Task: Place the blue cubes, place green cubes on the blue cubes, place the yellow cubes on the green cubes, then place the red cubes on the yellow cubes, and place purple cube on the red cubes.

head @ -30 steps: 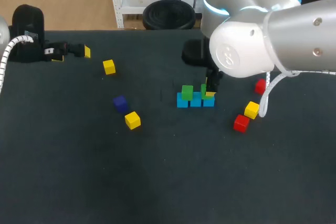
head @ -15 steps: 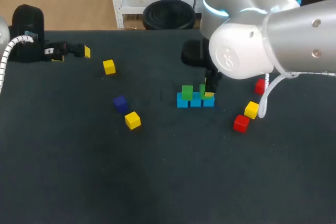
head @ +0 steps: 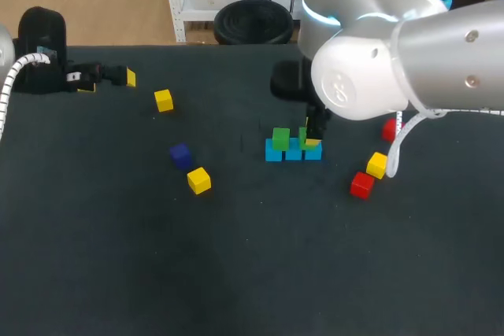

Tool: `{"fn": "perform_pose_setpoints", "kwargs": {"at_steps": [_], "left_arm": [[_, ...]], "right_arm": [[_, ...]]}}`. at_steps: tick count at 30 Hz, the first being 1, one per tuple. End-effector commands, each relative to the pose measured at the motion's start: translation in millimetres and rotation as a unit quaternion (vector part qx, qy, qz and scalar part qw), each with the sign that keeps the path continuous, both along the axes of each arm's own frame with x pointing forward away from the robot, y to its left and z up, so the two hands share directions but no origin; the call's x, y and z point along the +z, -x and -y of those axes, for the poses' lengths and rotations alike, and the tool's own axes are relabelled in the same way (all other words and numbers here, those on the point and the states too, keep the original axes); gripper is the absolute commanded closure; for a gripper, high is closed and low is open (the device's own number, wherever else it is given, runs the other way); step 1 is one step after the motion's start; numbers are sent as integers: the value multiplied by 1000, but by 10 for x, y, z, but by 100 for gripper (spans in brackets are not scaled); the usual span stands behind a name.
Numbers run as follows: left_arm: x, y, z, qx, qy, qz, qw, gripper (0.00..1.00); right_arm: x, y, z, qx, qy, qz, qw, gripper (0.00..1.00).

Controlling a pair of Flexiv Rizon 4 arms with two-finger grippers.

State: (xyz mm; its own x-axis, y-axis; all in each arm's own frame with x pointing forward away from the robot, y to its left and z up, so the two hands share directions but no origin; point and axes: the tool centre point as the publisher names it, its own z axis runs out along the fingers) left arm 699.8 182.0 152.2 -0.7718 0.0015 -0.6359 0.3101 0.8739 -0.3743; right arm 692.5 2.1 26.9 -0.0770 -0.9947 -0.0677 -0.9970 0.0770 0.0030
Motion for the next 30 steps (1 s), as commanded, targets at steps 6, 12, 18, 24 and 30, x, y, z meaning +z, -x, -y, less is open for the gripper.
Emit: {"fn": "perform_pose_setpoints", "kwargs": {"at_steps": [6,12,18,24,30], "left_arm": [[-18,-2,-20,-3,5,3,1000,0],[-18,-2,-20,-3,5,3,1000,0],[-18,-2,-20,-3,5,3,1000,0],[-18,-2,-20,-3,5,3,1000,0],[-18,-2,-20,-3,5,3,1000,0]], "right_arm": [[-20,-12,2,-2,1,-1,1000,100],[-25,-28,9,-8,1,-1,1000,70],[-28,-37,11,-8,1,-3,1000,55],[-24,-43,9,-7,0,-4,1000,53],[-26,-45,7,-6,-2,-5,1000,80]]}}
